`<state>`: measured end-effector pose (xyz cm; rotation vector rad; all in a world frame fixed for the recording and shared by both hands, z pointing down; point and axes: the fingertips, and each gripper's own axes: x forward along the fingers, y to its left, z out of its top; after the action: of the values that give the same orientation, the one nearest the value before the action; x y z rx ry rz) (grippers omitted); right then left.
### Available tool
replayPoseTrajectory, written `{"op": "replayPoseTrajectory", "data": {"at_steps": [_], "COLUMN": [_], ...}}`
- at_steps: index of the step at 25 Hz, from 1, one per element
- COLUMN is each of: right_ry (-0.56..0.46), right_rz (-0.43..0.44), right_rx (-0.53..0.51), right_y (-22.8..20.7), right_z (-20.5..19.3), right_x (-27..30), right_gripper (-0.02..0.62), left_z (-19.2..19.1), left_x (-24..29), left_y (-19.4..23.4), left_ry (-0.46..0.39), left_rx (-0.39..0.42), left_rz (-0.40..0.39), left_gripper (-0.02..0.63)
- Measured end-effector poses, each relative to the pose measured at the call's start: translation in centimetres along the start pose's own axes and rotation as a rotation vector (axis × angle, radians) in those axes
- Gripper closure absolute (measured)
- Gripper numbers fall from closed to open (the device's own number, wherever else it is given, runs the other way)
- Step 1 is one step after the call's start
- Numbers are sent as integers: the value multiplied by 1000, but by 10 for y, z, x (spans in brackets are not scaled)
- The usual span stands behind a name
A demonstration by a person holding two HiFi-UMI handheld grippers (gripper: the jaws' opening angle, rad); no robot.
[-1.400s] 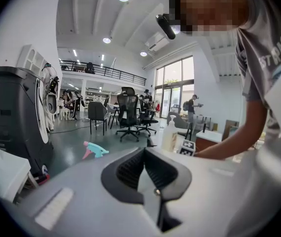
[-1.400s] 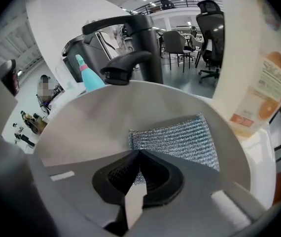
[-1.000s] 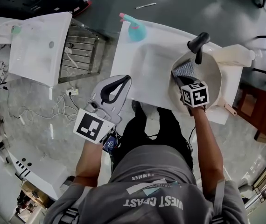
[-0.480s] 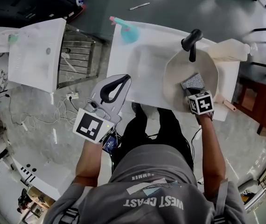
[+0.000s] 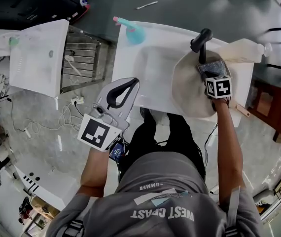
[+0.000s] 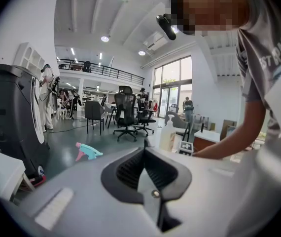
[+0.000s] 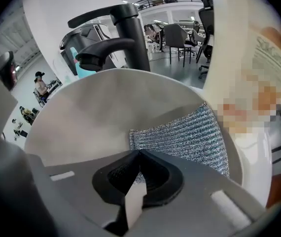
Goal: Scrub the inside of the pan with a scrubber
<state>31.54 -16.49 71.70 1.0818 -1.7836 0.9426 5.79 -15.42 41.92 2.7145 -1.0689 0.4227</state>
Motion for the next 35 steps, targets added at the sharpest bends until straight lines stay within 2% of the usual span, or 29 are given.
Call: {"op": "replayPoseTrajectory", "data": {"at_steps": [4, 8, 14, 19, 22, 28, 35], "right_ry": [-32, -34, 19, 45, 24, -78, -208], "right_rz": [44, 92, 156, 180, 162, 138, 180], "right_rx": [-23, -54, -107, -53, -27, -61, -175], "right_y": [28, 61, 99, 112, 112, 130, 203], "right_z": [23, 30, 3, -27, -32, -16, 28], "right_x": [6, 6, -3, -20, -44, -103, -160], "right_gripper": [589, 589, 589, 589, 588, 589, 589], "left_z": [-3, 4, 10, 11, 13, 5, 0], "left_x": [-8, -17, -37, -61, -76, -109, -152], "left_y": [2, 7, 11, 16, 18, 24, 32], "left_ry": [19, -15, -38, -47, -70, -81, -94], "left_rx": [-3, -3, -8, -21, -12, -26, -43], "left_rz": [14, 30, 56, 79, 97, 139, 192], "left_gripper": [603, 603, 603, 603, 603, 603, 603]}}
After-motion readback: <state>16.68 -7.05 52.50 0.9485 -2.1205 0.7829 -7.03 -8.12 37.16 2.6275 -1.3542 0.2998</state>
